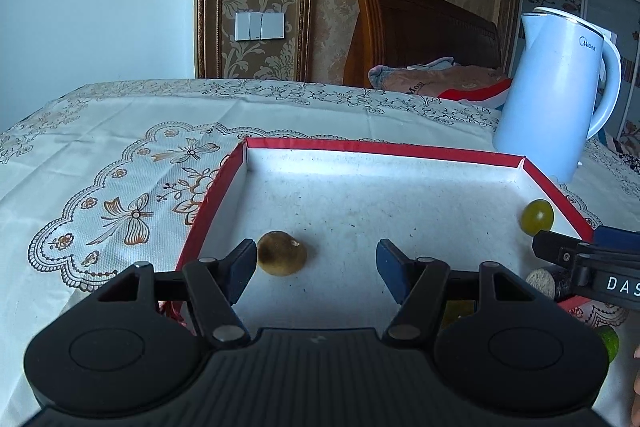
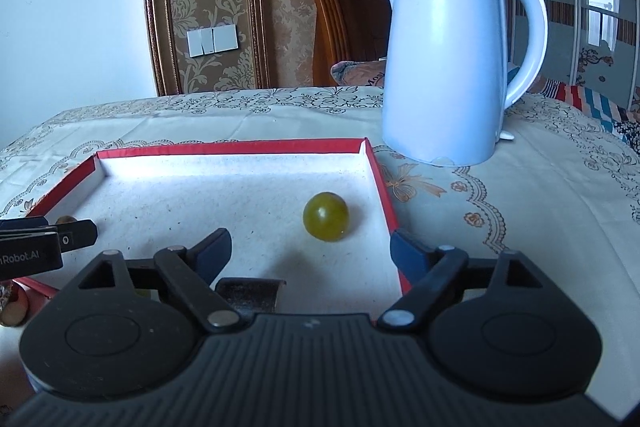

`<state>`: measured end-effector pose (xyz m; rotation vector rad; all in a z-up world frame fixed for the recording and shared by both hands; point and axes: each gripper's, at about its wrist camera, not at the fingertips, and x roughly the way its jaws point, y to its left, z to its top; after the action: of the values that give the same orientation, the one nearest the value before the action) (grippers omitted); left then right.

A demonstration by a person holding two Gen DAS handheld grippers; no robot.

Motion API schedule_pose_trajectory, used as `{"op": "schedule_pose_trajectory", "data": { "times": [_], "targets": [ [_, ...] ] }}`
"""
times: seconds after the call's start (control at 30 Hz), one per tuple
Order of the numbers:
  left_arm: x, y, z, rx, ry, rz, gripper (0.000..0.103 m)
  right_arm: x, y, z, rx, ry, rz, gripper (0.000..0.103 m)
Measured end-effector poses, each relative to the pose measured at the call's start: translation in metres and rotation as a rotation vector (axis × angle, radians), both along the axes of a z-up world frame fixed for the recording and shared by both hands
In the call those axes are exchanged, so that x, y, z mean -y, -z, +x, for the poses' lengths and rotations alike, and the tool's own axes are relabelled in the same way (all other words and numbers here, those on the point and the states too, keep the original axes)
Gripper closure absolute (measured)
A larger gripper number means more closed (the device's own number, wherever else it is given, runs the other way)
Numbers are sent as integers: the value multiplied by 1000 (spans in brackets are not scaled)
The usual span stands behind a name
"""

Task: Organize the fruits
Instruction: 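Lift both tools away from the tray, then move both tools back toward the produce lying beside the tray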

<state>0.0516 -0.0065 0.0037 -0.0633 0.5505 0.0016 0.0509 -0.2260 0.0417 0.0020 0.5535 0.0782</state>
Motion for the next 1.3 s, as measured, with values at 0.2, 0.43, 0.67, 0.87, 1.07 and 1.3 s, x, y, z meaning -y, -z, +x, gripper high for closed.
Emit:
{"op": "schedule_pose_trajectory", "data": {
  "times": [0.2,0.43,0.67,0.87,1.07,1.3],
  "targets": [
    [-1,-1,-9,5,1,-5,37,4,-2,-10,13,-1,34,15],
    [-1,-1,-22,13,9,-3,37,8,-4,-27,51,20,47,3],
    [4,-1,-36,37,26,33,37,19,-6,-36,56,47,95,3],
    [4,-1,-47,57,30,42,30,19,-6,-39,59,48,90,3],
    [4,-1,-50,64,38,51,30,22,-6,-44,57,50,113,3],
    [2,-1,-53,68,46,47,30,30,-5,-58,47,55,149,3]
  ]
}}
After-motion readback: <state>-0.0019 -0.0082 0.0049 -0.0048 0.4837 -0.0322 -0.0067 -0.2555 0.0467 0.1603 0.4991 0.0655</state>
